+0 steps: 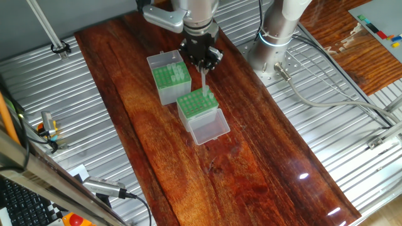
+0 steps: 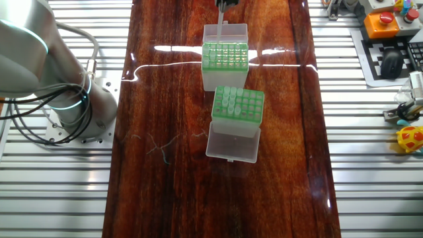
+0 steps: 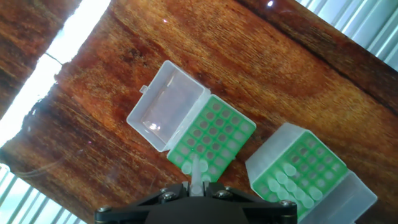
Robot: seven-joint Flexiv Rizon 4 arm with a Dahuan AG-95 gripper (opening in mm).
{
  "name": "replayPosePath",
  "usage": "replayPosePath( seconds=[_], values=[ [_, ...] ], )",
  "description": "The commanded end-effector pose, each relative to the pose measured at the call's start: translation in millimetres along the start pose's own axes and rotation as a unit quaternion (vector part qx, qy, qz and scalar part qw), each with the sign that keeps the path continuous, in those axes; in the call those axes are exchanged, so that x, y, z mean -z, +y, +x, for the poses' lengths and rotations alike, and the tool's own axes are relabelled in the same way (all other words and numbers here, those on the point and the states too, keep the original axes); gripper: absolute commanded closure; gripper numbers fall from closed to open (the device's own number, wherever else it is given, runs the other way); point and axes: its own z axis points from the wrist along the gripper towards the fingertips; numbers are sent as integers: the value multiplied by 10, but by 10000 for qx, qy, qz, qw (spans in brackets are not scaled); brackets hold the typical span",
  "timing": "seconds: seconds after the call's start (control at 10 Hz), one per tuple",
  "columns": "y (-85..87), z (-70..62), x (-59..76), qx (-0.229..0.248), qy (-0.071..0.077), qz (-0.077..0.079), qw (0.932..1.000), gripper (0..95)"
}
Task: Transfer all large pipette tips from one holder to another
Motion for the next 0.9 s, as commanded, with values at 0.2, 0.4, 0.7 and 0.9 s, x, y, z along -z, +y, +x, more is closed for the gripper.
replayPosePath(
  seconds=[0.2,0.4,0.7,0.9],
  values=[
    [-469,138,99,285,-20,-32,9996,950],
    [-742,238,123,405,-28,-47,9992,950],
    [-742,238,123,164,6,-59,9998,950],
    [-742,238,123,61,21,65,10000,950]
  ],
)
